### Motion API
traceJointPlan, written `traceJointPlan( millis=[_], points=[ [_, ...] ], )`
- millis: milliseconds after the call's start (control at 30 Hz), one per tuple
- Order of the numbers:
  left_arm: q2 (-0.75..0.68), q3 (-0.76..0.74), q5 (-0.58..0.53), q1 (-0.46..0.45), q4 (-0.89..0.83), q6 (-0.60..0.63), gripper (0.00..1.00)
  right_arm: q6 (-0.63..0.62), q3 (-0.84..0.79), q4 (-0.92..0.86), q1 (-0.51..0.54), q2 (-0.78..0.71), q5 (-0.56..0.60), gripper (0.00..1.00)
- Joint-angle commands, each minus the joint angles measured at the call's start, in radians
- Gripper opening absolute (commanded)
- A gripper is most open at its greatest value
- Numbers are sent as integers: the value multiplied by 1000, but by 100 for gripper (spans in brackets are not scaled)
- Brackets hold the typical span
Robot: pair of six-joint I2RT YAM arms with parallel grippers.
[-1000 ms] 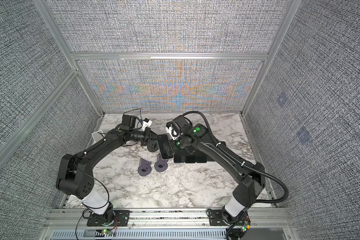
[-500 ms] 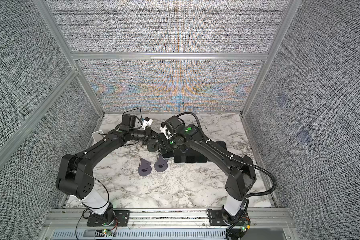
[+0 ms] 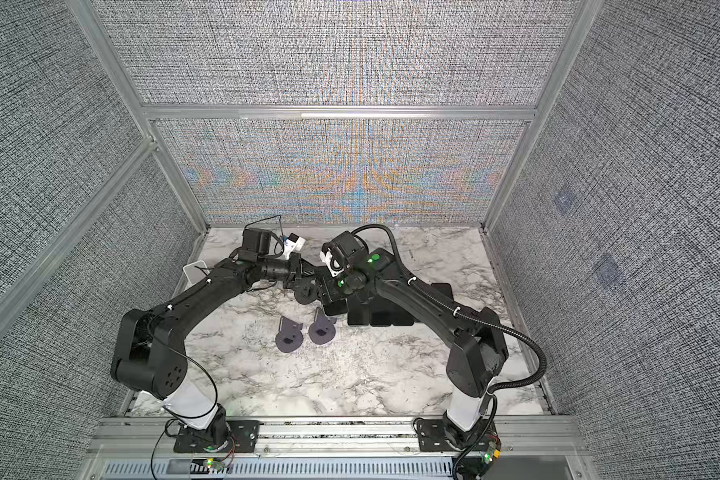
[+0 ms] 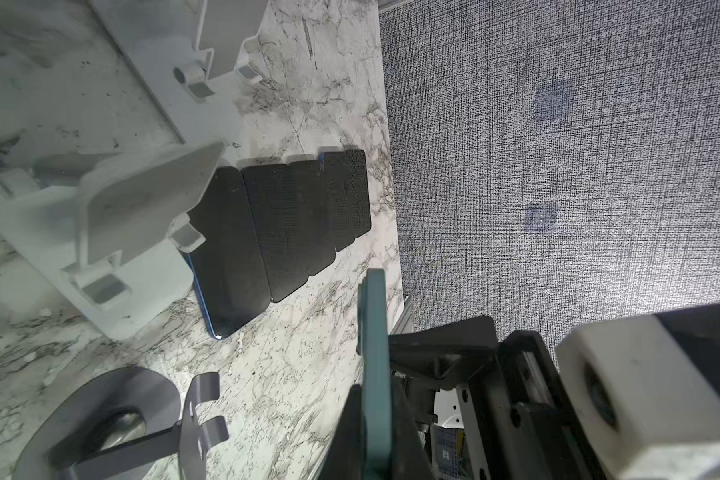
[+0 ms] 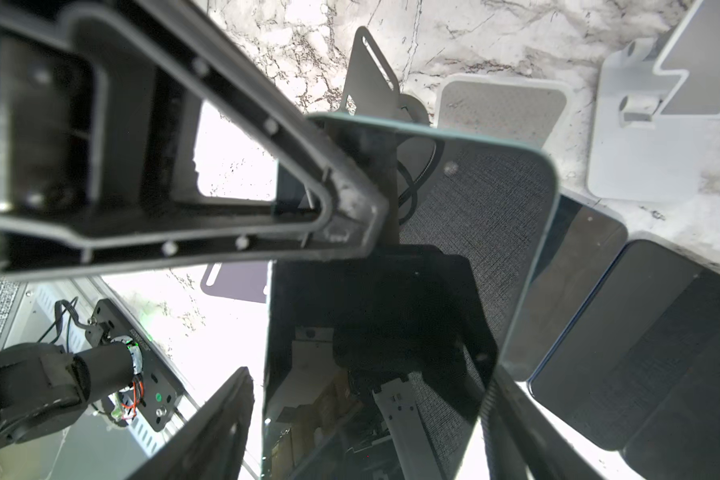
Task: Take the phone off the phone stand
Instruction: 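Close the right gripper on the green-edged phone while the left gripper releases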
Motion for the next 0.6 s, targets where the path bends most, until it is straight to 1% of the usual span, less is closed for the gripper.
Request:
traceJointPlan(
  millis=[0, 233, 300, 367, 500, 567],
  points=[
    [-10, 2, 38, 3, 41, -2, 0, 11, -1, 13, -3, 3, 5, 75],
    [-11, 2, 39, 2, 41, -1, 0, 15, 2, 16, -10, 14, -6, 77],
    [-14, -2, 44, 3, 55, -14, 0, 17, 5, 16, -11, 20, -13, 76],
    [-16, -6, 44, 3, 66, -21, 0, 21, 8, 16, -10, 27, -16, 72],
    [-18, -5, 43, 3, 62, -17, 0, 21, 9, 21, -11, 24, -11, 60],
    [-19, -2, 42, 4, 55, -14, 0, 22, 8, 20, -10, 21, -5, 59]
  ],
)
